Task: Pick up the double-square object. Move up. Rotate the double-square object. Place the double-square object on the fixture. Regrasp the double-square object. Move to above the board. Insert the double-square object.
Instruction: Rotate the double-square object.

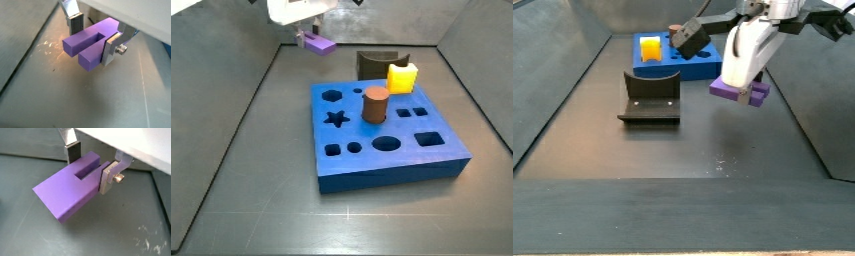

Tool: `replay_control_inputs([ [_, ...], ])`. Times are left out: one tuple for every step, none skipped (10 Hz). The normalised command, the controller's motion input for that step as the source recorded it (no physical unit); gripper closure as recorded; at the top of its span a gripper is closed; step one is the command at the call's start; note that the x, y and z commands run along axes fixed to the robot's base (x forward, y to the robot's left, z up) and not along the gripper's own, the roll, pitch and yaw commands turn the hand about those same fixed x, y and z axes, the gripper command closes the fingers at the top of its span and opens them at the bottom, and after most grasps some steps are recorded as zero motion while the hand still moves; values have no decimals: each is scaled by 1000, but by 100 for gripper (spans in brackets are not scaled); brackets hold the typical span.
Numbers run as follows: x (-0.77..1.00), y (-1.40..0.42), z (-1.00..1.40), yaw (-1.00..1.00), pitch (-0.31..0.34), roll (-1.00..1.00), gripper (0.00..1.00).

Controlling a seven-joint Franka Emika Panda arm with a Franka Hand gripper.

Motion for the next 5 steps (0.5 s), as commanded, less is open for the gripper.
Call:
replay_control_inputs([
  [-25, 6, 31, -1000, -4, -7, 100],
  [-25, 6, 31, -1000, -5, -7, 100],
  [-26, 6, 30, -1000, -5, -9, 100],
  [-26, 6, 30, -1000, -6, -10, 100],
  [-26, 6, 30, -1000, -7, -13, 100],
])
